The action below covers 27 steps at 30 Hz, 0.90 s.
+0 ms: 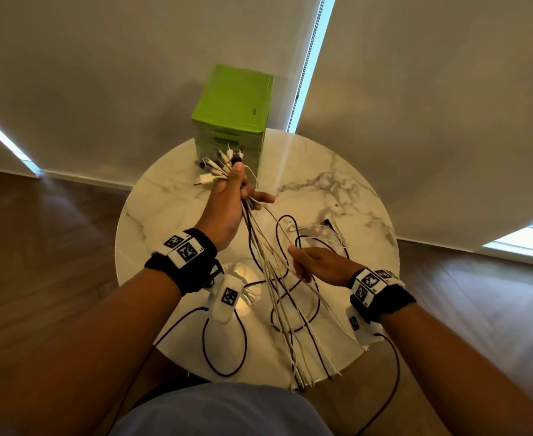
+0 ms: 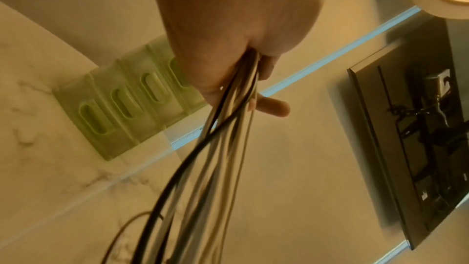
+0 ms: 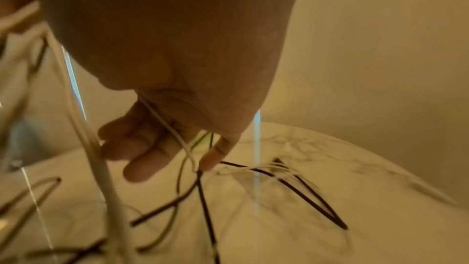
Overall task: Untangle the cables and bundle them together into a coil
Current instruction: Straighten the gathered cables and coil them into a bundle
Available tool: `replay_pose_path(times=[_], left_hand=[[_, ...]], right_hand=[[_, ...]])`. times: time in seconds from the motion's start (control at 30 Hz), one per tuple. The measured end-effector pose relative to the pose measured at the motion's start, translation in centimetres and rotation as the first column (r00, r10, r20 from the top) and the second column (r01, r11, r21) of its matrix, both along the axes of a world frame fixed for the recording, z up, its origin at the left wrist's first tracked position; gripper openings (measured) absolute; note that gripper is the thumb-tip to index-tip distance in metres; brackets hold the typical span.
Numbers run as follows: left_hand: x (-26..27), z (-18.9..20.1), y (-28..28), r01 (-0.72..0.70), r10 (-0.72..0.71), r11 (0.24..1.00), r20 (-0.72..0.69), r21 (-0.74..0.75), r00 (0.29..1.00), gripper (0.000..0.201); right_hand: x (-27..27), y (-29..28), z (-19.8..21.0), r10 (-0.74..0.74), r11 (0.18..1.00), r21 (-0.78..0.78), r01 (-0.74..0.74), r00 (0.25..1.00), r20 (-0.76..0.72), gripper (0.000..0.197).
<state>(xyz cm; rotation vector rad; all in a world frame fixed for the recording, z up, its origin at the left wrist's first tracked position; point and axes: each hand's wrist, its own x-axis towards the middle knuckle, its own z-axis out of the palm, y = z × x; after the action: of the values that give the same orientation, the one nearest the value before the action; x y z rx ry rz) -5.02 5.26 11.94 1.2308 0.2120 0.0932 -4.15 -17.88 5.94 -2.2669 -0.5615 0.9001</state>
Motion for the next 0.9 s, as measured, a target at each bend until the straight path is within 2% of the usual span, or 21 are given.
replay_pose_path(times=[0.13, 0.2, 0.27, 0.33, 0.43, 0.57, 0.73, 0.83, 0.9], left_hand=[[0.2, 0.5, 1.8, -0.040, 0.043, 0.996, 0.043, -0.079, 0.998, 0.039], [0.3, 0.8, 2.4, -0.048, 0.056, 0.987, 0.051, -0.156, 0.997, 0.037], [0.5, 0.9, 2.9, -0.077, 0.086, 0.984, 0.047, -0.159, 0.995, 0.036], [0.5, 0.9, 3.1, -0.081, 0.083, 0.995, 0.032, -0.064, 0.996, 0.036], [0.2, 0.5, 2.1, 0.010, -0.006, 0.989, -0.027, 0.148, 1.000, 0.035], [-0.2, 0.0, 0.4, 0.135, -0.109, 0.957, -0.114, 0.257, 0.988, 0.030], [-0.2, -0.4, -0.5, 0.223, -0.174, 0.951, -0.228, 0.214, 0.958, 0.046], [0.1, -0.5, -0.4, 0.202, -0.144, 0.961, -0.278, 0.191, 0.950, 0.054], [0.2, -0.5, -0.4, 0.235, -0.177, 0.960, -0.317, 0.155, 0.932, 0.053]], right_hand=[[0.7, -2.8, -1.5, -0.051, 0.995, -0.083, 0.062, 0.991, 0.124, 0.066], [1.3, -3.6, -1.7, -0.058, 0.983, -0.164, 0.080, 0.989, 0.137, 0.061], [1.9, -4.0, -1.7, -0.059, 0.969, -0.227, 0.096, 0.985, 0.162, 0.053], [2.5, -3.3, -1.0, -0.131, 0.974, -0.154, 0.165, 0.969, 0.210, 0.046], [3.3, -0.2, 1.3, -0.238, 0.968, -0.003, 0.251, 0.919, 0.314, 0.043], [3.3, 4.2, 3.8, -0.240, 0.970, 0.129, 0.205, 0.894, 0.379, 0.046], [2.2, 7.3, 6.8, -0.333, 0.898, 0.366, 0.242, 0.920, 0.208, 0.045], [2.1, 7.7, 7.1, -0.299, 0.867, 0.446, 0.221, 0.947, 0.113, 0.045], [2.1, 7.6, 6.9, -0.257, 0.874, 0.456, 0.168, 0.956, 0.139, 0.040]])
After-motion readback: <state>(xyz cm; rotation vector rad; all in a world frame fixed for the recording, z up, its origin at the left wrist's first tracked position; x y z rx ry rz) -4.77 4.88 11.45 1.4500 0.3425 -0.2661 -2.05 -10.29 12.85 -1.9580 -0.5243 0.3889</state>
